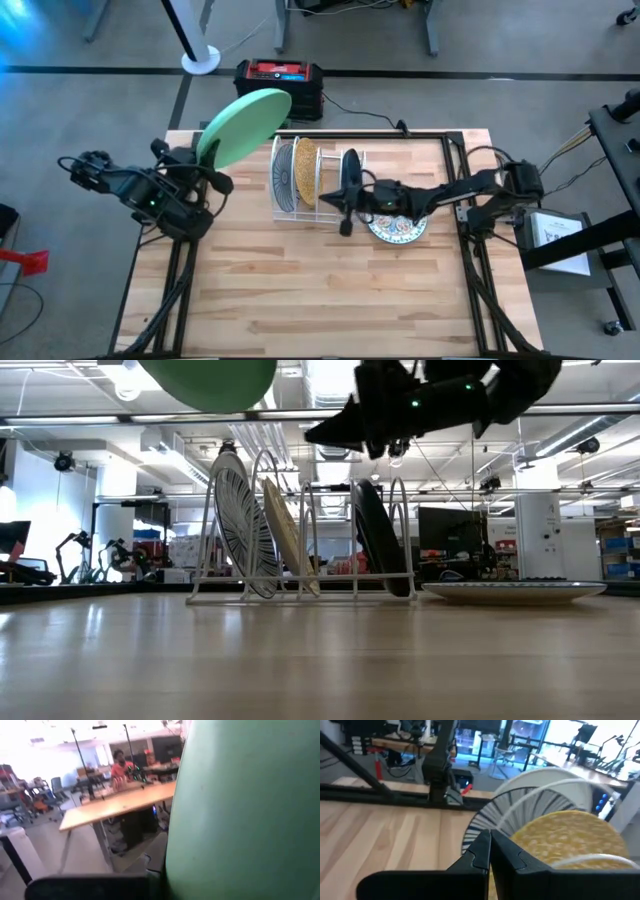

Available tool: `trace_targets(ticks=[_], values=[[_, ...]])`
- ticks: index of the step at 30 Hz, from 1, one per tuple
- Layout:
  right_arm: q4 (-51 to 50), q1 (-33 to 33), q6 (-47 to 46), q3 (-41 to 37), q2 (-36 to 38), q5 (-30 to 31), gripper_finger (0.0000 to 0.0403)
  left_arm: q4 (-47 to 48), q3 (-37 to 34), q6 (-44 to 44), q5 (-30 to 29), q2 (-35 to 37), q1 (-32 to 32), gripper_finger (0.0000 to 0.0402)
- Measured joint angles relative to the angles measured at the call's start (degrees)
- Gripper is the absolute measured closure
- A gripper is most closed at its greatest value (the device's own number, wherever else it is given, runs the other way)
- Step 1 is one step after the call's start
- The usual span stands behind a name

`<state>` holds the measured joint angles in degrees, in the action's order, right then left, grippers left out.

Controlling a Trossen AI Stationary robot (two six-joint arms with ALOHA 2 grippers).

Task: Sort dishes
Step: Put the green plate in the dish rack

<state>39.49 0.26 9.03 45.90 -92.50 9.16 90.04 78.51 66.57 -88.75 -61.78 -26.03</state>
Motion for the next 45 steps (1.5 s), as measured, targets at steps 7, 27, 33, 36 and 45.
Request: trace_targets(ticks=[7, 27, 33, 36, 45], values=[[-6.9, 2.2, 2.0, 12.7, -8.4, 7.9, 0.0403, 0.0, -1.2, -7.4, -0.8, 2.7, 0.9, 0.0363], [-20.9, 9.1, -12.4, 33.4, -21.8, 37.0, 0.0403, 0.0, -3.4, -13.7, 1.1, 7.7, 1.9, 0.0363], [-20.6, 9.9, -17.4, 39.5, -25.7, 36.4, 0.0403, 0.0, -4.4, -14.8, -0.3, 11.2, 1.9, 0.0363], [-20.8, 10.1, -14.1, 44.2, -29.2, 36.8, 0.0403, 0.0, -4.5, -16.7, -0.3, 12.4, 1.9, 0.0363], [-20.8, 12.8, -15.9, 57.0, -31.6, 50.3, 0.0403, -0.3, -7.4, -19.6, 0.8, 15.5, 1.9, 0.0363]])
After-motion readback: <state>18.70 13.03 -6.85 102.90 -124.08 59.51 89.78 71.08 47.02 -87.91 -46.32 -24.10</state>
